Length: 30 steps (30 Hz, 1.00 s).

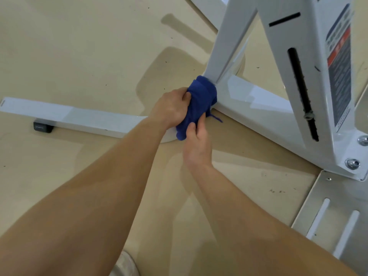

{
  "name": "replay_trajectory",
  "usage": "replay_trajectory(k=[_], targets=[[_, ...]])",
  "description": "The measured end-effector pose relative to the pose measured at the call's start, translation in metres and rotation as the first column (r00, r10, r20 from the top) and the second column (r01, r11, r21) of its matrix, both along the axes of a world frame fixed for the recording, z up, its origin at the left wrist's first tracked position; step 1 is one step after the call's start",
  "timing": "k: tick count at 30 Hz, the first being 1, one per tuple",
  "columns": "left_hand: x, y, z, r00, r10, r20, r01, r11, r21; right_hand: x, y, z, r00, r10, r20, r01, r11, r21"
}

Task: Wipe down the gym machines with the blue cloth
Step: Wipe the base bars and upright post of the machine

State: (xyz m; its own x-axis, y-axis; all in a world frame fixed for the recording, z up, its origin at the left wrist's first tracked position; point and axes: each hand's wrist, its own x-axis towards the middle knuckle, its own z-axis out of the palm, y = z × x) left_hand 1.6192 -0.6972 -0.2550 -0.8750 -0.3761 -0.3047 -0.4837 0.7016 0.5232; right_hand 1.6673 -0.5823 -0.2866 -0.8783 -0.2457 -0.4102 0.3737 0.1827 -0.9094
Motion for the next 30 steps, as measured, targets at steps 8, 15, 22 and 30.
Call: replay_trajectory(k=[8,15,22,30], targets=[[0.031,-0.012,0.013,0.987,-0.156,0.036,0.160,0.948,-0.274,-0.032,-0.012,0.002,0.988,-0.085,0.127,0.080,0.996,0.046],[0.057,0.001,0.056,0.996,-0.063,0.066,0.081,0.940,-0.332,-0.004,0.020,0.036,0.987,0.021,0.162,-0.021,1.000,-0.001],[0.083,0.046,0.098,0.965,-0.121,0.233,0.089,0.986,0.142,-0.017,0.058,0.102,0.934,0.191,0.301,-0.149,0.976,-0.156],[0.088,0.064,0.120,0.924,-0.083,0.373,0.037,0.991,0.130,-0.026,0.110,0.150,0.942,0.318,0.112,-0.336,0.901,0.273]])
